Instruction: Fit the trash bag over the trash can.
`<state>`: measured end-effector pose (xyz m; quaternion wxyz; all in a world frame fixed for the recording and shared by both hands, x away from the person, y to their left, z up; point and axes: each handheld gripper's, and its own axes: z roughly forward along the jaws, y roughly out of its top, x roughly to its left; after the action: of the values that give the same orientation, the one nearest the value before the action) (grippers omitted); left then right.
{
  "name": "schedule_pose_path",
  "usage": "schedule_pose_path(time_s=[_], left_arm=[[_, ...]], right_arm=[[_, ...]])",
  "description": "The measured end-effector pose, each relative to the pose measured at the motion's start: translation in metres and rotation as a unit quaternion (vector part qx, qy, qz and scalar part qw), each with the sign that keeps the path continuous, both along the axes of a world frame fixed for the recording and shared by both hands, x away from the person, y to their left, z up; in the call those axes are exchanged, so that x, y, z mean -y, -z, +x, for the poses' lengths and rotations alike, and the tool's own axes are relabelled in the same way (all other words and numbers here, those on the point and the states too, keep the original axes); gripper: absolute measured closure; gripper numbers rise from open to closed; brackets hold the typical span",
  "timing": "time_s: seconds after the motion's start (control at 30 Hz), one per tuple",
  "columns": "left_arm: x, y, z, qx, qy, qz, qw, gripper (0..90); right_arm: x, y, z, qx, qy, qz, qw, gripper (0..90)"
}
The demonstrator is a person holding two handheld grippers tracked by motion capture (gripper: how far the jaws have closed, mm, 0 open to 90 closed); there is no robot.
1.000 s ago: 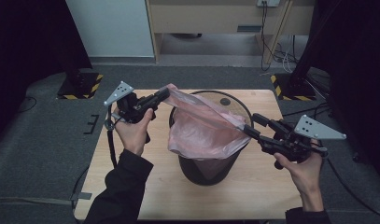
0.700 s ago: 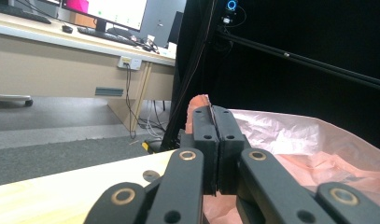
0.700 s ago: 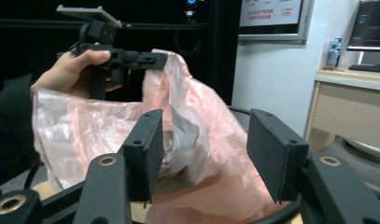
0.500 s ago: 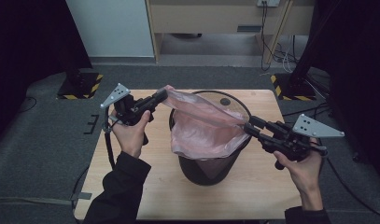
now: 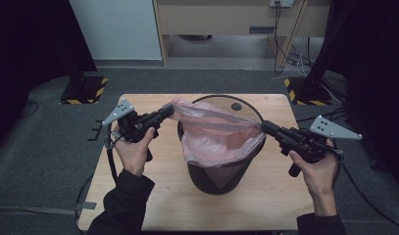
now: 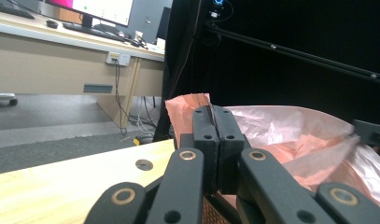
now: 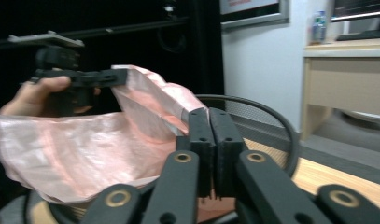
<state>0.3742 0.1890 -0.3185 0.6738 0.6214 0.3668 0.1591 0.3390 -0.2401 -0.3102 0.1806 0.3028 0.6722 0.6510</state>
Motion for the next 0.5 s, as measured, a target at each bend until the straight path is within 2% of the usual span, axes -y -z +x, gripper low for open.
schedule_pose_path(time_s=[0.13,0.3,0.5], left_arm=[[0.003,0.006,-0.001,-0.004,0.007,0.006,0.9999,89.3],[0.007,0.015,0.000,-0.012,0.012,0.010,0.9998,89.2],[0.011,0.017,0.003,-0.015,0.010,0.015,0.9997,89.1]], right_arm=[[0.000,0.002,0.005,-0.006,0.007,-0.007,0.9999,90.0],[0.003,0.010,0.023,-0.010,0.045,0.002,0.9989,90.0],[0.002,0.019,0.040,-0.009,0.071,0.007,0.9974,90.0]])
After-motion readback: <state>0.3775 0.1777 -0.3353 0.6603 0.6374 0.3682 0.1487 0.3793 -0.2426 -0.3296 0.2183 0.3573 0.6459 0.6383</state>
